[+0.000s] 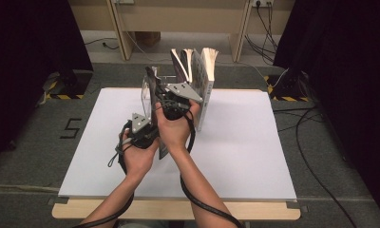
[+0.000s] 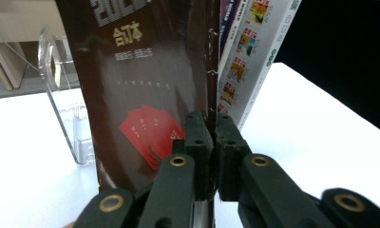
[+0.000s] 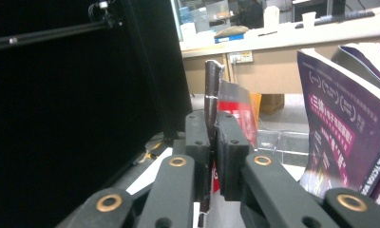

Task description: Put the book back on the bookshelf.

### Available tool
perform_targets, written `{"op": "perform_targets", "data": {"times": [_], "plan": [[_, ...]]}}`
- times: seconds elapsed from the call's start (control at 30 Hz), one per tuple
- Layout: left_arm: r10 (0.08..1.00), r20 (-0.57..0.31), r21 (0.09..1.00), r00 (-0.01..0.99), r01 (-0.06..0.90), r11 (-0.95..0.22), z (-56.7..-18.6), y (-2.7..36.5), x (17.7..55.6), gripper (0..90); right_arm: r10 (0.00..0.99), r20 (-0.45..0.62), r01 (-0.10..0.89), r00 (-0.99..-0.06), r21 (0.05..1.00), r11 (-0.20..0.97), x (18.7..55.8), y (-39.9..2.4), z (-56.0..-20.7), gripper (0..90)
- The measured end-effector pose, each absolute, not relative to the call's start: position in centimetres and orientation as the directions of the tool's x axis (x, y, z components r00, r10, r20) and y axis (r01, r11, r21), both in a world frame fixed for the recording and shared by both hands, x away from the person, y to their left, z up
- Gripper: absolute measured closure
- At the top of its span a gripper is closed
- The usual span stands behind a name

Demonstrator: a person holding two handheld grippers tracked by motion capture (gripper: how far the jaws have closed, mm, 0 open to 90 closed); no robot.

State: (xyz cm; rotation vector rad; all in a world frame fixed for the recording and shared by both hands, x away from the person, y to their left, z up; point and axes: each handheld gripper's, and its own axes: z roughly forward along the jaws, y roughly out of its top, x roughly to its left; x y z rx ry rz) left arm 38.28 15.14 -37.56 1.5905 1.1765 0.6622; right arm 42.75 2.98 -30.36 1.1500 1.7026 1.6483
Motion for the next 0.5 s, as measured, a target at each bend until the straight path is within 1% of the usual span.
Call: {"op": "perform_targets", "data": {"times": [0.03, 0.13, 0.23, 0.33, 0.4, 0.5], "plan": [[0.919, -0.135, 0.931, 0.370, 0.364, -0.010, -37.7, 15.3, 38.3, 86.8, 0.830, 0.192, 0.222, -0.523, 0.971, -0.085, 42.8, 3.0, -30.4, 80.0], [0.921, -0.150, 0.932, 0.361, 0.362, 0.010, -37.7, 15.9, 38.2, 87.0, 0.815, 0.176, 0.226, -0.552, 0.973, -0.057, 42.9, 2.7, -30.1, 67.6], [0.923, -0.164, 0.933, 0.349, 0.358, 0.030, -37.6, 16.4, 38.2, 87.0, 0.796, 0.170, 0.219, -0.581, 0.975, -0.049, 42.8, 2.1, -29.8, 59.8], [0.924, -0.172, 0.935, 0.342, 0.353, 0.043, -37.5, 17.0, 38.1, 87.0, 0.786, 0.163, 0.227, -0.597, 0.973, -0.029, 42.4, 1.1, -29.6, 56.5], [0.925, -0.165, 0.938, 0.341, 0.344, 0.040, -37.4, 17.4, 38.0, 87.0, 0.796, 0.137, 0.216, -0.590, 0.976, -0.008, 42.2, 0.1, -29.6, 55.5], [0.926, -0.159, 0.942, 0.341, 0.335, 0.039, -37.3, 17.9, 37.8, 87.0, 0.812, 0.137, 0.224, -0.567, 0.975, -0.008, 42.0, -1.9, -29.8, 54.7]]}}
